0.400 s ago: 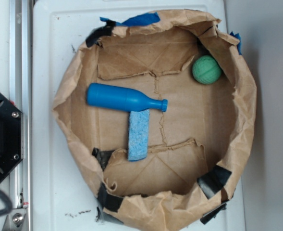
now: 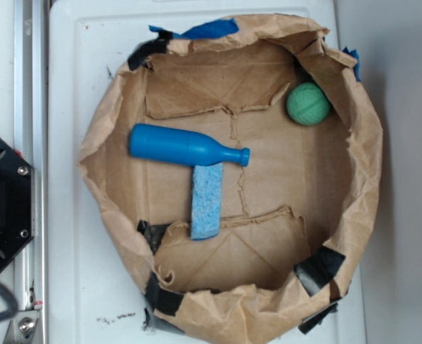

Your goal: Grab the green ball.

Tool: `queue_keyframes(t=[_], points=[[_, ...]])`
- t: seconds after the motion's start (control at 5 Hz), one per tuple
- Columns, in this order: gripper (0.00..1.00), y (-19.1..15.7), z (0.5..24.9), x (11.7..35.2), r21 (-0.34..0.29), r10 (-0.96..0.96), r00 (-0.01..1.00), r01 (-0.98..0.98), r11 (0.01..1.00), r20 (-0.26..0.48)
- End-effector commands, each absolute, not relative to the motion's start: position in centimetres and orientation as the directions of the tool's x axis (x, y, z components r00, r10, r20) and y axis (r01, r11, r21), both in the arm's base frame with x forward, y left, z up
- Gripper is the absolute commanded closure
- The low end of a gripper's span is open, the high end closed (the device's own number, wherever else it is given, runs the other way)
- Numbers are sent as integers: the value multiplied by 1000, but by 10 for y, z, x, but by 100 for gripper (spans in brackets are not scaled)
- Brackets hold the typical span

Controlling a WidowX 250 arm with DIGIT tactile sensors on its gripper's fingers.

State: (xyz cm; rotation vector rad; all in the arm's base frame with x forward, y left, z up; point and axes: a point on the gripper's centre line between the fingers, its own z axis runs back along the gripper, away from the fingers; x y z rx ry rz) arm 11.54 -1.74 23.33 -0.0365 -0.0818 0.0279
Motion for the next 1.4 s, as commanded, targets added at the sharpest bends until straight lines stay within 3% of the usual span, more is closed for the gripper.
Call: queue_keyframes(t=[0.0, 0.4, 1.0, 1.2], points=[[0, -10, 219, 142, -105, -13, 996, 23, 994, 88], [0, -22, 206, 169, -98, -26, 996, 34, 995, 88], [0, -8, 198, 224, -93, -88, 972, 110, 990, 220], [0, 1, 199, 246, -90, -51, 946, 84, 992, 320]])
